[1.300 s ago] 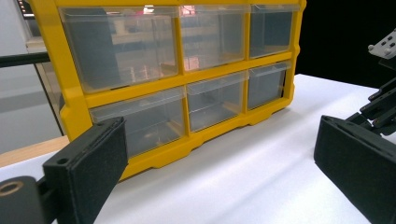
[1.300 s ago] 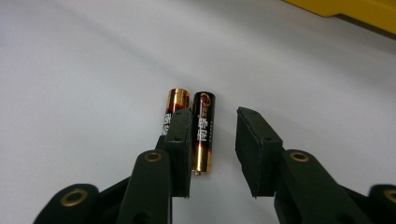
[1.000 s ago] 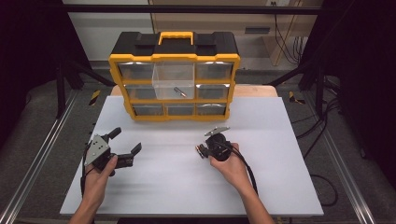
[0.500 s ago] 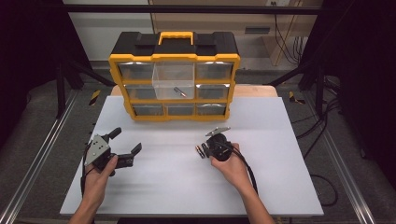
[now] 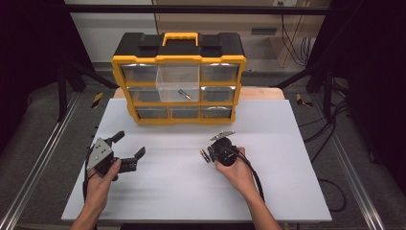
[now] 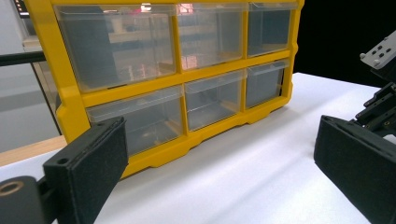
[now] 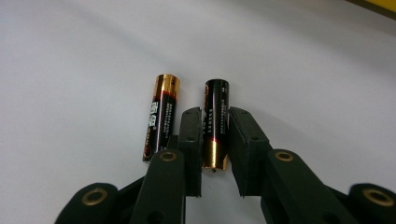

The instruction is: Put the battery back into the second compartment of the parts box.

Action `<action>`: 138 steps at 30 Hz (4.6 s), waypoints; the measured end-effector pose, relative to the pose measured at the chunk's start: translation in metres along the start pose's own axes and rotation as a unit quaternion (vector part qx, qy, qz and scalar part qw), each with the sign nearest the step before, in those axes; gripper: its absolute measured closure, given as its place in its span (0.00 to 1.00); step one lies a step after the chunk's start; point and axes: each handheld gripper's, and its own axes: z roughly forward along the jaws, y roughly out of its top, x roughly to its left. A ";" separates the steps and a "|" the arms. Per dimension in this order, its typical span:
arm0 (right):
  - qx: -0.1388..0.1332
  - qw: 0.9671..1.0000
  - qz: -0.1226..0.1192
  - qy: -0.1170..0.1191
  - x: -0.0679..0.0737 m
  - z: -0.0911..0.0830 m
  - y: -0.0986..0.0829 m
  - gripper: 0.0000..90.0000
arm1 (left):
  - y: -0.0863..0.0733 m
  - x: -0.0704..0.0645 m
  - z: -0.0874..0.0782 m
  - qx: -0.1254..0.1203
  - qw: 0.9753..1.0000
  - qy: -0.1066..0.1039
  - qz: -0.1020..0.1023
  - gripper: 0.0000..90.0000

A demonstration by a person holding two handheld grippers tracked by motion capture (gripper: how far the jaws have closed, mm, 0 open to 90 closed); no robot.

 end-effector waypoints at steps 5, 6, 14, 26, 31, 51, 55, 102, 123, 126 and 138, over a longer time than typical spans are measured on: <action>0.002 1.000 0.002 -0.002 0.001 0.000 -0.001 0.86 | 0.000 0.000 0.000 0.001 1.000 -0.001 0.001 0.03; 0.002 1.000 0.003 -0.002 0.001 0.000 -0.001 0.86 | 0.000 0.000 0.000 0.002 1.000 -0.001 0.001 0.03; 0.002 1.000 0.003 0.001 -0.001 0.000 -0.001 0.86 | 0.000 -0.001 0.001 0.002 1.000 -0.002 0.003 0.03; -0.026 1.000 0.010 0.006 -0.008 -0.005 -0.001 0.86 | 0.000 0.000 0.000 0.002 1.000 -0.003 0.001 0.03; -0.047 0.999 0.011 0.008 -0.012 -0.011 -0.001 0.86 | 0.000 0.000 0.001 0.000 1.000 -0.003 -0.001 0.03; -0.124 0.991 0.044 0.012 -0.035 -0.038 -0.005 0.86 | 0.000 -0.001 0.000 0.002 1.000 -0.003 0.001 0.03; -0.139 0.989 0.045 0.019 -0.036 -0.047 0.000 0.86 | 0.000 0.000 -0.001 0.001 1.000 0.000 -0.001 0.03; -0.232 0.972 -0.025 0.017 -0.025 -0.163 0.107 0.86 | 0.001 0.001 -0.005 -0.007 1.000 0.005 -0.007 0.03; -0.257 0.966 -0.028 0.023 -0.022 -0.184 0.128 0.86 | 0.001 0.002 -0.005 -0.007 1.000 0.005 -0.009 0.03; -0.260 0.965 -0.029 0.024 -0.022 -0.186 0.130 0.86 | 0.001 0.001 -0.005 -0.007 1.000 0.005 -0.009 0.03; -0.273 0.961 -0.031 0.026 -0.019 -0.192 0.139 0.86 | 0.001 0.001 -0.005 -0.008 1.000 0.004 -0.009 0.03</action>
